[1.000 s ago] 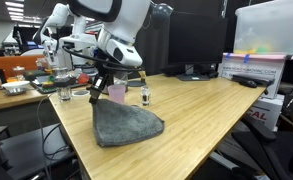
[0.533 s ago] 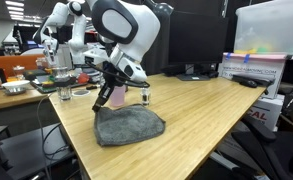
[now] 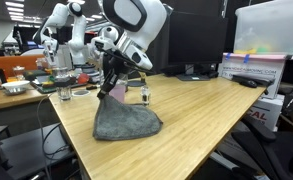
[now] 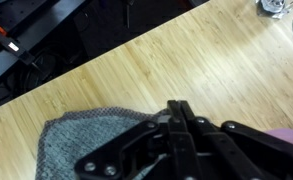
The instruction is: Fold the towel
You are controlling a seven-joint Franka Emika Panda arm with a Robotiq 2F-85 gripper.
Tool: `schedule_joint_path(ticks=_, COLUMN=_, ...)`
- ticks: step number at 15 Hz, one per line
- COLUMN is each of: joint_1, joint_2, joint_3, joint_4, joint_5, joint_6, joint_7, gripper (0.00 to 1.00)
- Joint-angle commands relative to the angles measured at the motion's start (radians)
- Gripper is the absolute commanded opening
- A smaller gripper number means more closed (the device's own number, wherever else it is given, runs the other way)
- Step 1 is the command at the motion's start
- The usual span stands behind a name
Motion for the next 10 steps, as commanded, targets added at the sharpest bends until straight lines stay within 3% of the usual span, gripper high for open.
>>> schedule_joint_path(ticks=1, joint_1=-0.028, joint_2=0.001, joint_3=-0.025, joint_4=0.040, joint_5=-0.018, joint_6=-0.088, joint_7=0.022, gripper=0.01)
schedule_joint_path(ticks=5, joint_1=-0.074, joint_2=0.007, joint_3=-0.068, joint_4=0.070, joint_5=0.016, joint_6=-0.142, joint_7=0.049, gripper=0.01)
schedule_joint_path(ticks=10, joint_1=-0.104, joint_2=0.005, joint_3=-0.095, joint_4=0.065, joint_5=0.080, joint_6=-0.131, joint_7=0.128, gripper=0.01)
